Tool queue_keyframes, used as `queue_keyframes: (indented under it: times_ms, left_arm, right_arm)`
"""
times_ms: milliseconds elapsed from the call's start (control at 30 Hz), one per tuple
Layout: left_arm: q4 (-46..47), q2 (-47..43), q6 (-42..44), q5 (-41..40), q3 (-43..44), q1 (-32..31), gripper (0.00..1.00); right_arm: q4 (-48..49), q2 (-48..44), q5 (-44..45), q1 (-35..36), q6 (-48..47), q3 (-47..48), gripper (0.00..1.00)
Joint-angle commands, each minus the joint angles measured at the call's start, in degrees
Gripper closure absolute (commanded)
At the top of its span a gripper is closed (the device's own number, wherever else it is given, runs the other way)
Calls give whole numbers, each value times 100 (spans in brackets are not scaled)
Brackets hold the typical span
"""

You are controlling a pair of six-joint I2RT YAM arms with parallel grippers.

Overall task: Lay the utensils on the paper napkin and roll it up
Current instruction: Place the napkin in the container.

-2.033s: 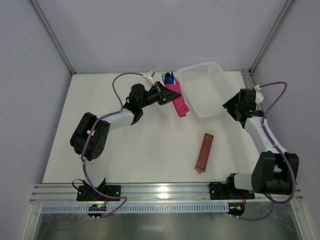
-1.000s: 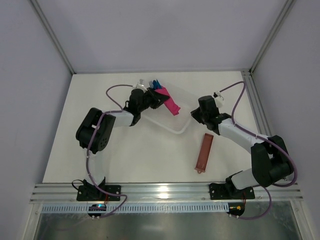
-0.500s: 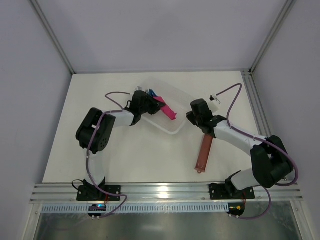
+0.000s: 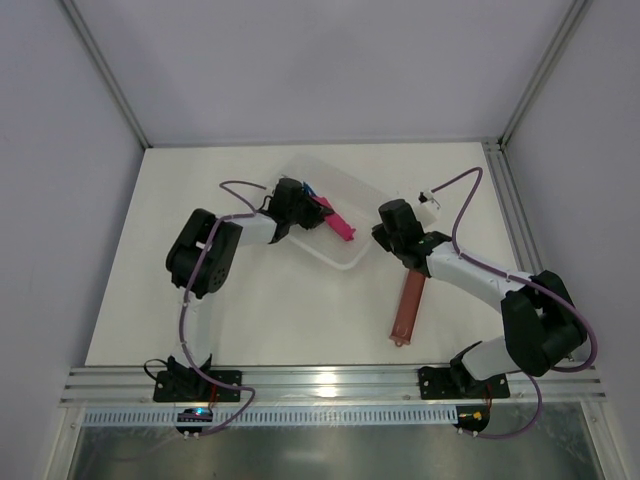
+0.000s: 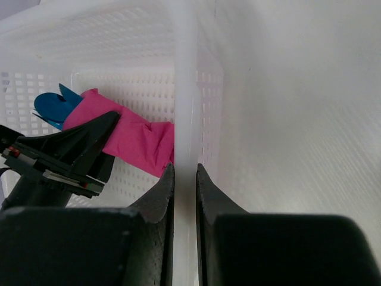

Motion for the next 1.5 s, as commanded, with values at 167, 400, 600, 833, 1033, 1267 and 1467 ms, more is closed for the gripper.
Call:
queue_keyframes:
  times_ms: [167, 400, 600, 833, 1033, 1267, 1467]
  left_arm:
    - [-691, 93, 348, -84, 514, 28, 96]
    - [-735, 208, 269, 13, 426, 90, 88]
    - [-1033, 199, 286, -49, 382, 98, 77]
    - [-1884, 94, 435, -189, 672, 98, 70]
    - [-2790, -12, 673, -356, 1259, 90, 62]
    - [-3608, -240, 787, -629, 1577, 90, 55]
    - [-3943, -434, 919, -673, 1770, 90, 52]
  right_arm:
    - [-83, -61, 387, 31, -195, 89, 96]
    - [-83, 27, 299, 22, -45, 98, 96]
    - [-65, -17, 343, 31, -28, 27, 96]
    - [-170, -52, 422, 31, -98, 115, 96]
    - [-206, 1, 422, 22, -98, 168, 96]
    - [-232, 18, 457, 4, -54, 229, 96]
    - [-197, 62, 624, -153, -10, 212, 96]
